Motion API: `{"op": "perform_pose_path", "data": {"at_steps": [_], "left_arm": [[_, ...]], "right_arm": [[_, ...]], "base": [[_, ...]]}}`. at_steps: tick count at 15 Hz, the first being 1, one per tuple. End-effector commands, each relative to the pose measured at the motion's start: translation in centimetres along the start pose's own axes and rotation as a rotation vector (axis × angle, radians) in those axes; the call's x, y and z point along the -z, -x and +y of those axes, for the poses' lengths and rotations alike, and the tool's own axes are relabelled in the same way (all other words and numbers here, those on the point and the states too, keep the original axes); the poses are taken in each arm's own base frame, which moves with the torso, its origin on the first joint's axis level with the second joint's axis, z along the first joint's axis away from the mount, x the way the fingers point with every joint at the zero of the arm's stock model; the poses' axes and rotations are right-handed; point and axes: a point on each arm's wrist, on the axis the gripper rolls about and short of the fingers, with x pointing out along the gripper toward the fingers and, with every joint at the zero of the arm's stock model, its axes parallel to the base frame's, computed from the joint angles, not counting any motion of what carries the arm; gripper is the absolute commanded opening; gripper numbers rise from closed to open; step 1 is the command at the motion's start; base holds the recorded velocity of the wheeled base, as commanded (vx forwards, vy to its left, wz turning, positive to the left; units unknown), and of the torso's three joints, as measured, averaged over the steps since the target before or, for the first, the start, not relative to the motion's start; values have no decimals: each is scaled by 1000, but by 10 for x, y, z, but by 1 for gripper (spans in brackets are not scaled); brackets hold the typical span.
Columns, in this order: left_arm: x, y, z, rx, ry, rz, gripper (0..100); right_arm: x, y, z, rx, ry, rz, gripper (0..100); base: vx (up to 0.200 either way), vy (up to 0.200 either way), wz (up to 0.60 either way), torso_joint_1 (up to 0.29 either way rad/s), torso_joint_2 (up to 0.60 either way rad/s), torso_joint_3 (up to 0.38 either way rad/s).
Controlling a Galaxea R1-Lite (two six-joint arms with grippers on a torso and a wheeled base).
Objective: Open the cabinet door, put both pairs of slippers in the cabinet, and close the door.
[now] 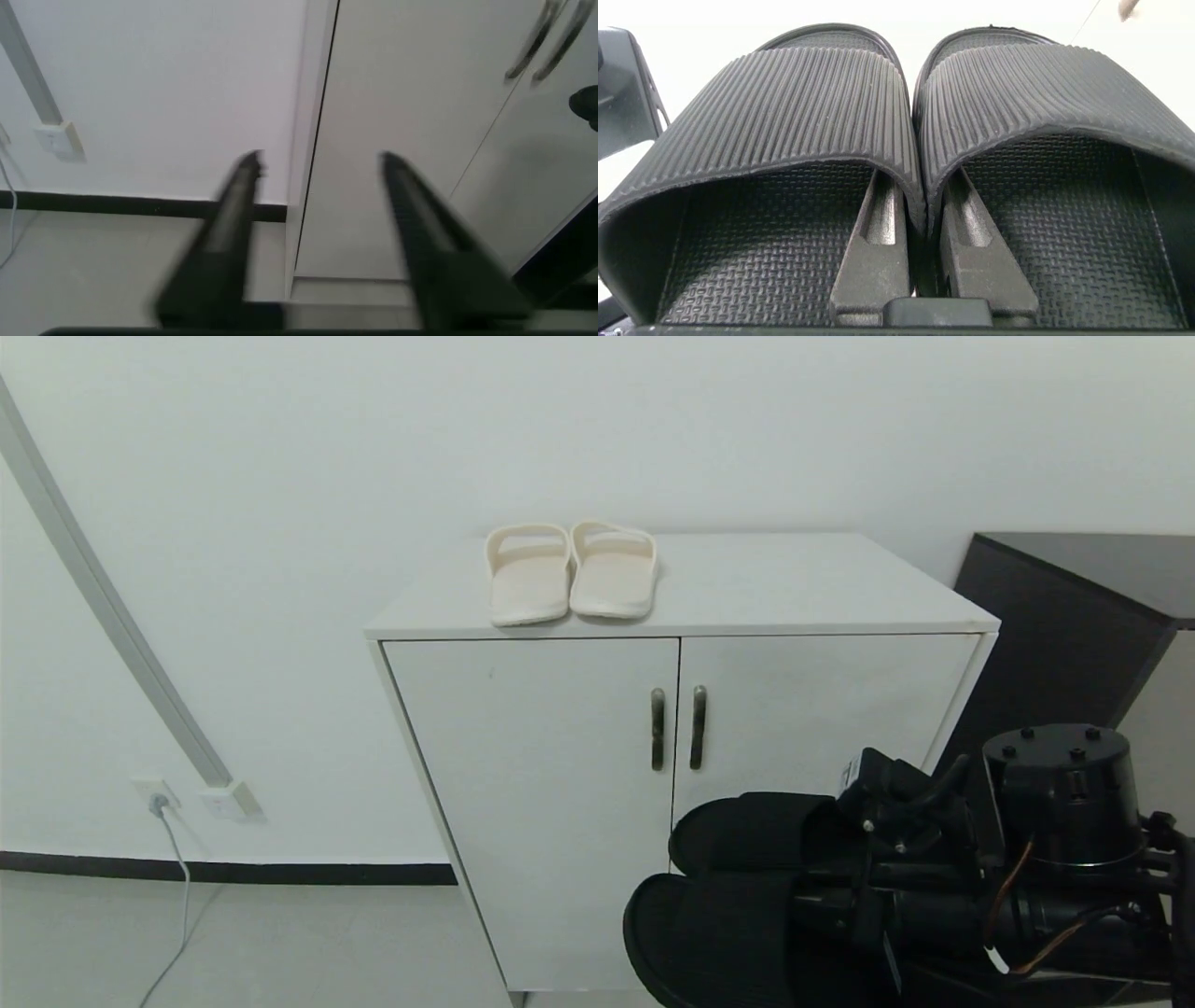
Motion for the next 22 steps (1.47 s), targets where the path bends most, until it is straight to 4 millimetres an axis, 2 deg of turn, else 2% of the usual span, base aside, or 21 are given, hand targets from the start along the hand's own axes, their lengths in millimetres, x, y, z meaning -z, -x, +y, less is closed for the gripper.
{"op": "perform_pose_path", "data": {"at_steps": [1,13,22], "left_arm": [[0,0,0,0,-6,0,100],[0,0,0,10,-17,5,100],[-4,-7,-1,4,-29,86,100]], "right_arm": [[3,-3,2,-8,-2,14,0],[9,-6,3,-16,3,17,0],[15,-11,2,-22,-6,43,0]], "base": [[0,0,0,-139,471,349],[0,0,0,-71,429,353],[0,0,0,0,23,19]]}}
